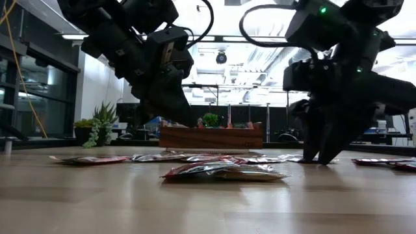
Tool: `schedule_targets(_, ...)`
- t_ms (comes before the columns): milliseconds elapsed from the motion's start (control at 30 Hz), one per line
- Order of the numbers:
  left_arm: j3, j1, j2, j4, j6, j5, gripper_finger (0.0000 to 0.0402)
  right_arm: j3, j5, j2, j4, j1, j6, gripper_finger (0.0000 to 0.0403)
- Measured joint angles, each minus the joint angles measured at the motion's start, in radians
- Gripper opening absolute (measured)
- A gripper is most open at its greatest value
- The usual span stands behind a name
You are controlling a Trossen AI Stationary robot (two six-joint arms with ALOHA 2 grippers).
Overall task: Pick & Place Tea
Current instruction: Put the brown tea bag in the left section of the wooden organizer
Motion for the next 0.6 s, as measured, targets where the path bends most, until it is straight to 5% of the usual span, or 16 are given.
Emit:
schedule_targets(300,0.000,0.000,0.000,0.000,0.016,0.000,0.0001,0.008,-0.047,0.045,0.012,-0.031,0.054,0.0174)
schedule_targets(600,0.000,0.000,0.000,0.000,0.016,0.000,0.0001,0.008,-0.040,0.045,0.012,-0.034,0.096,0.0103)
